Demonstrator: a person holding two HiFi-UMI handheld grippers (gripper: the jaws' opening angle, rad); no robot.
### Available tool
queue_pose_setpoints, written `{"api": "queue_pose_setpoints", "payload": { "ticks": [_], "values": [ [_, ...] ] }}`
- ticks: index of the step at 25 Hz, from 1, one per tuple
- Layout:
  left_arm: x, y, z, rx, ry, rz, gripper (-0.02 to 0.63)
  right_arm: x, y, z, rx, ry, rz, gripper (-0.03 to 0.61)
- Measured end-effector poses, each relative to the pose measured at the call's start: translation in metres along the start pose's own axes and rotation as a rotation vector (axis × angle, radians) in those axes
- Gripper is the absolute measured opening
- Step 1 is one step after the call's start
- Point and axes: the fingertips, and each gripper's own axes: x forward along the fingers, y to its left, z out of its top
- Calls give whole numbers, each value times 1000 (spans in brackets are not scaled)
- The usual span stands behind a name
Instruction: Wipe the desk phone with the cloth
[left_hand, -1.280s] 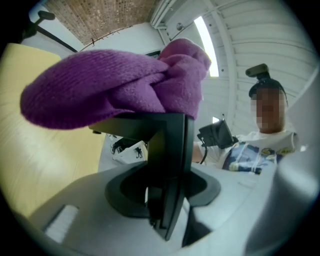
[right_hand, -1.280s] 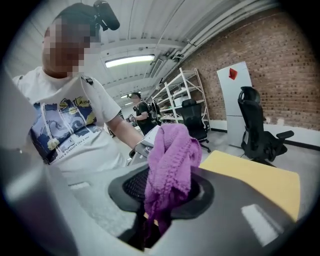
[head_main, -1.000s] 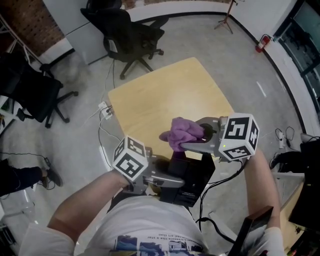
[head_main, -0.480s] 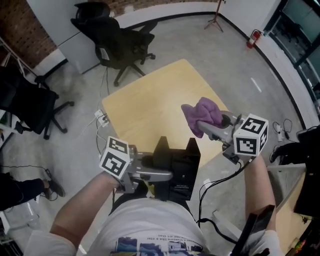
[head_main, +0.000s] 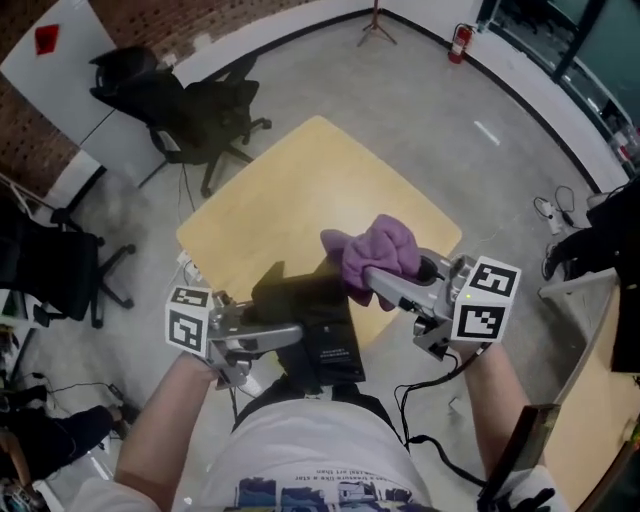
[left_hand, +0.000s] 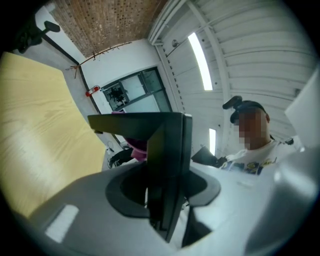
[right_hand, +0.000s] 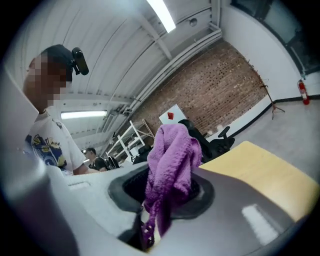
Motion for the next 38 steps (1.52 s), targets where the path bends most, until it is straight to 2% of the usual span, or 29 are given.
{"api": "queue_pose_setpoints", "payload": {
  "ticks": [3,7,13,19,21,25,30,33,38],
  "values": [
    [3,2,3,1,-23,-3,181,-5,8,-10,59,-44,33,103],
    [-5,6,22,-14,-42,0,181,-4,11,-18,129,-51,63,103],
    [-17,13,47,-24,-63,-4,181,-3,13,-37,186,-12,82,103],
    [-20,8,46,-14,-77,-14,179,-12,27,-69,206,57,137,103],
    [-20,7,48,-11,-72,-14,179,-9,20,-63,219,35,141,103],
    [-15,1,47,-10,-71,-28,179,2,2,-35,258,-78,136,104],
    [-13,-2,45,-13,-69,-50,179,31,0,-18,357,-175,223,103],
    [-15,-2,49,-16,-93,-48,179,35,4,-24,406,-184,270,101],
    [-21,1,52,-8,-116,-44,179,31,12,-49,421,-137,302,101]
  ]
}}
